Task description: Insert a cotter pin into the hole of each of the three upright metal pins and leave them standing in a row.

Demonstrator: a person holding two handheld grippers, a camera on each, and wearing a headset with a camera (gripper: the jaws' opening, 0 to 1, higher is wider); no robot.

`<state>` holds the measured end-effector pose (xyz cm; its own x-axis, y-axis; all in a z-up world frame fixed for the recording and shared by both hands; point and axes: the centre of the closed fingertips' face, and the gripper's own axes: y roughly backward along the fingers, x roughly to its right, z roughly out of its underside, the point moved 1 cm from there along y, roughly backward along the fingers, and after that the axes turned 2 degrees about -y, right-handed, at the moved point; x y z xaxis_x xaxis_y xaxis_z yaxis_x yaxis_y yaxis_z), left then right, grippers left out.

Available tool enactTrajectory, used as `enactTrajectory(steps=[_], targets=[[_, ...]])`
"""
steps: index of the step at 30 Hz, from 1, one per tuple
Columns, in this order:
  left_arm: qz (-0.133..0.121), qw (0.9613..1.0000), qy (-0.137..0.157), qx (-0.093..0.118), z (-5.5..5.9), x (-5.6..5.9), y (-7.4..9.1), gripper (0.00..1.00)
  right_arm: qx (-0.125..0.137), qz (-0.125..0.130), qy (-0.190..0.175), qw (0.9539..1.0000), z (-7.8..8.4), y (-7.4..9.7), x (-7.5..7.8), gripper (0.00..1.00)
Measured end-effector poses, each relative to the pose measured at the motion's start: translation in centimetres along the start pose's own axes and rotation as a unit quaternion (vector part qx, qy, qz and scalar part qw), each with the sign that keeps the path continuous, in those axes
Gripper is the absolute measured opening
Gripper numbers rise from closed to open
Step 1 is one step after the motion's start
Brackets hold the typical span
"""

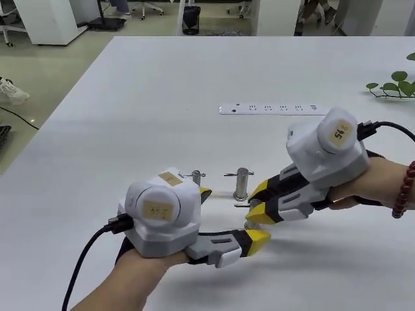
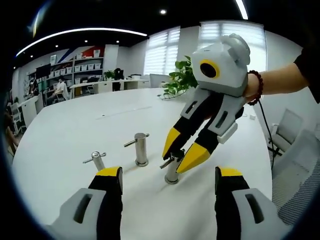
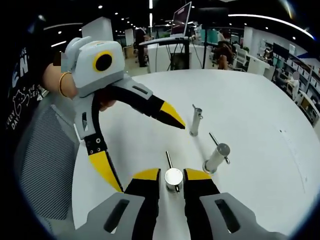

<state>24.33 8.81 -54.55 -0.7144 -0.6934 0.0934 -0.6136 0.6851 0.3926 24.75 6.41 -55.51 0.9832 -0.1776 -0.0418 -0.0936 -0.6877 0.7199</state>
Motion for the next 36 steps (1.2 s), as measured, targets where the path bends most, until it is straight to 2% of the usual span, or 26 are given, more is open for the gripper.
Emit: enactTrajectory(steps=[9, 14, 17, 27, 36], targets=[[-0.016, 0.9999, -0.001, -0.002, -0.1, -0.5, 0.9, 0.85, -0.005, 0.001, -0.001, 1.0000, 0.2, 0.0, 0.2, 0.09], [-0.019, 0.9998, -0.004, -0.003, -0.3, -0.6, 1.3, 0.86, -0.006, -0.001, -0.007, 1.0000, 0.2, 0.0, 0.3, 0.09], [-0.020, 0.9998, -0.008, -0.002, -0.4, -0.6, 1.7, 0.87, -0.005, -0.001, 0.002, 1.0000, 0.3, 0.1, 0.3, 0.09], [-0.033, 0.9994, -0.012, -0.004, -0.3, -1.1, 2.6, 0.95, -0.006, -0.003, 0.005, 1.0000, 0.4, 0.2, 0.6, 0.08], [-0.043, 0.9991, 0.002, 0.003, -0.6, -2.0, 3.6, 0.97, -0.013, 0.004, 0.011, 0.9998, 0.9, 0.8, 1.2, 0.08]])
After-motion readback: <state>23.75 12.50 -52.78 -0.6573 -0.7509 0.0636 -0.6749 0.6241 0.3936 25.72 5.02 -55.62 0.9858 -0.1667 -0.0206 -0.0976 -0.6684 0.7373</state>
